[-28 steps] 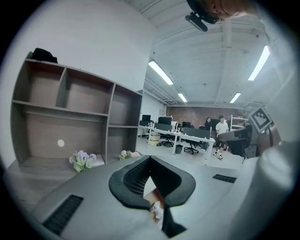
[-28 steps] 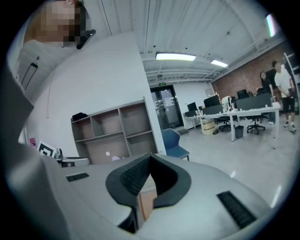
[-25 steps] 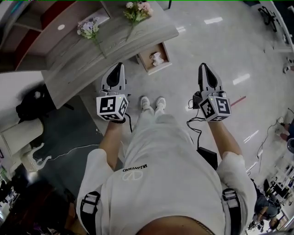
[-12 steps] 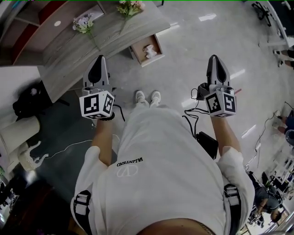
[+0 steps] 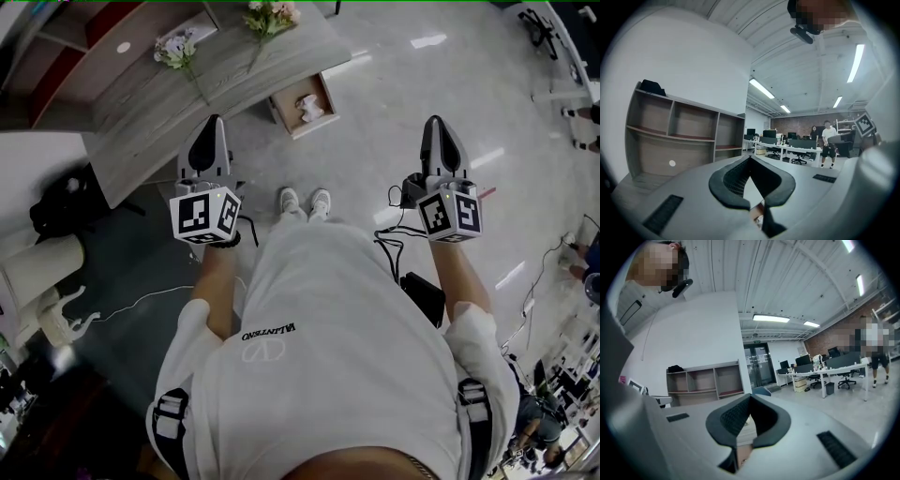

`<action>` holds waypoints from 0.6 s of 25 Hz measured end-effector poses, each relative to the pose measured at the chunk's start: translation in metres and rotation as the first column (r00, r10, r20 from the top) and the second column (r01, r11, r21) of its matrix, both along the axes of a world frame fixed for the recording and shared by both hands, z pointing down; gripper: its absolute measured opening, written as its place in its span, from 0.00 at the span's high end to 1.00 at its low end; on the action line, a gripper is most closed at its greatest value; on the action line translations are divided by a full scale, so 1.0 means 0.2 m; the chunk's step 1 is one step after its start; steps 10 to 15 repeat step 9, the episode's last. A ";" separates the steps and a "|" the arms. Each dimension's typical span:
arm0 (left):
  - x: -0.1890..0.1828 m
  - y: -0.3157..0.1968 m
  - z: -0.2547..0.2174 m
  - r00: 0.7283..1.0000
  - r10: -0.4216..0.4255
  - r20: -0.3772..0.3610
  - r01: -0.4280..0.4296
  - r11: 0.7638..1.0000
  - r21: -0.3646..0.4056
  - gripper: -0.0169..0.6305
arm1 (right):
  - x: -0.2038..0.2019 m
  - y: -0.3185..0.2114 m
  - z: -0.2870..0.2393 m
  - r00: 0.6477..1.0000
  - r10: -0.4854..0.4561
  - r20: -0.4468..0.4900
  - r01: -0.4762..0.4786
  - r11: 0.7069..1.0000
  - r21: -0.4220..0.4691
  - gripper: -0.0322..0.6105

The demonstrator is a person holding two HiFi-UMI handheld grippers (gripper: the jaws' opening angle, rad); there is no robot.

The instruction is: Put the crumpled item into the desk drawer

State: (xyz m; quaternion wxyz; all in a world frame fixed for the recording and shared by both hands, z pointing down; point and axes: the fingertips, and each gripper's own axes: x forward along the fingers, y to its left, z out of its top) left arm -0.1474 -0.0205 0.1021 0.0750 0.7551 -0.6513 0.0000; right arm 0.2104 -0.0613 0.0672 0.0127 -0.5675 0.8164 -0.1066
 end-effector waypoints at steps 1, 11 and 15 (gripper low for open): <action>0.00 0.00 0.00 1.000 0.000 0.000 0.000 1.000 0.000 0.97 | 0.00 0.00 0.00 1.000 -0.001 0.000 0.001 1.000 0.001 0.95; 0.03 0.00 -0.01 1.000 0.004 0.007 -0.004 1.000 -0.002 0.97 | -0.01 -0.01 0.00 1.000 -0.012 0.004 0.012 1.000 -0.001 0.95; 0.03 0.00 -0.01 1.000 0.004 0.007 -0.004 1.000 -0.002 0.97 | -0.01 -0.01 0.00 1.000 -0.012 0.004 0.012 1.000 -0.001 0.95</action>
